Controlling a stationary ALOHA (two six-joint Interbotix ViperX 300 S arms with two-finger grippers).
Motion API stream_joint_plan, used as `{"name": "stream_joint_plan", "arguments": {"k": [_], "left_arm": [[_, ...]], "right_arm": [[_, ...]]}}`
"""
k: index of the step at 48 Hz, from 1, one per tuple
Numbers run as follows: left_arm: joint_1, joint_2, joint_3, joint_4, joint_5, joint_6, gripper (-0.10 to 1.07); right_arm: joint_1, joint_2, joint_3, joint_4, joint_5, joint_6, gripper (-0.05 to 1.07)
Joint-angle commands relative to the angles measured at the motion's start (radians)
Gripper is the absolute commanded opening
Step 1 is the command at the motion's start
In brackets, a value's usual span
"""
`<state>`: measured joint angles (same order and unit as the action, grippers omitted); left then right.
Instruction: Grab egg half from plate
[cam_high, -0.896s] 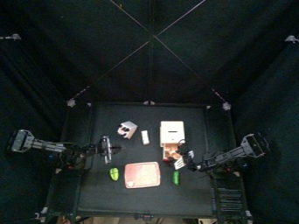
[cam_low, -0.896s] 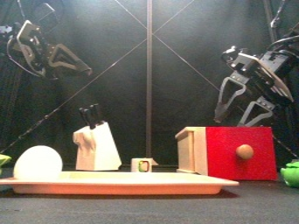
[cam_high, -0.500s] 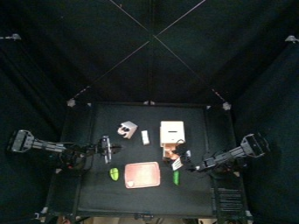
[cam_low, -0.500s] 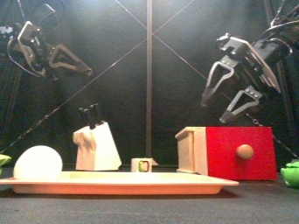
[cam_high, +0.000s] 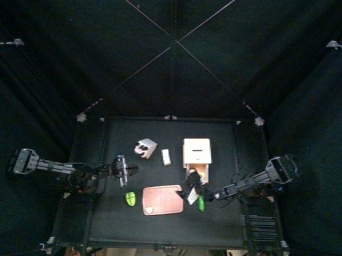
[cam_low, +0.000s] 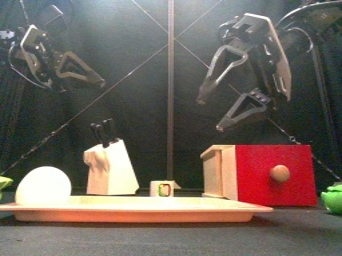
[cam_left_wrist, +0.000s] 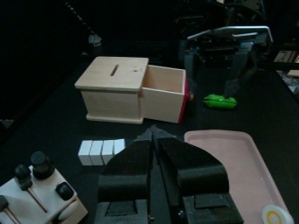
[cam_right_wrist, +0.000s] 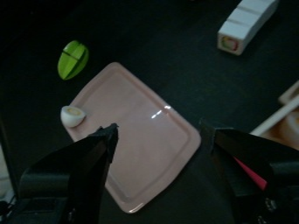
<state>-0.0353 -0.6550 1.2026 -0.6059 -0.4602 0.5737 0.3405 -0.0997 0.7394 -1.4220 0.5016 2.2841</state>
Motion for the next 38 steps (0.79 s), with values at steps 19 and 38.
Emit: {"name": "stream_joint_plan", "arguments": {"k": [19,38], "left_arm": [[0.003,0.000,-0.009,0.002,-0.003,-0.002,0.48],[0.002,0.000,-0.011,0.002,-0.003,0.000,0.48]], "right_arm": [[-0.003,0.239,-0.284,0.152,-0.164,-0.003,1.02],[-0.014,0.408,-0.453,0.127,-0.172,-0.003,1.02]]}}
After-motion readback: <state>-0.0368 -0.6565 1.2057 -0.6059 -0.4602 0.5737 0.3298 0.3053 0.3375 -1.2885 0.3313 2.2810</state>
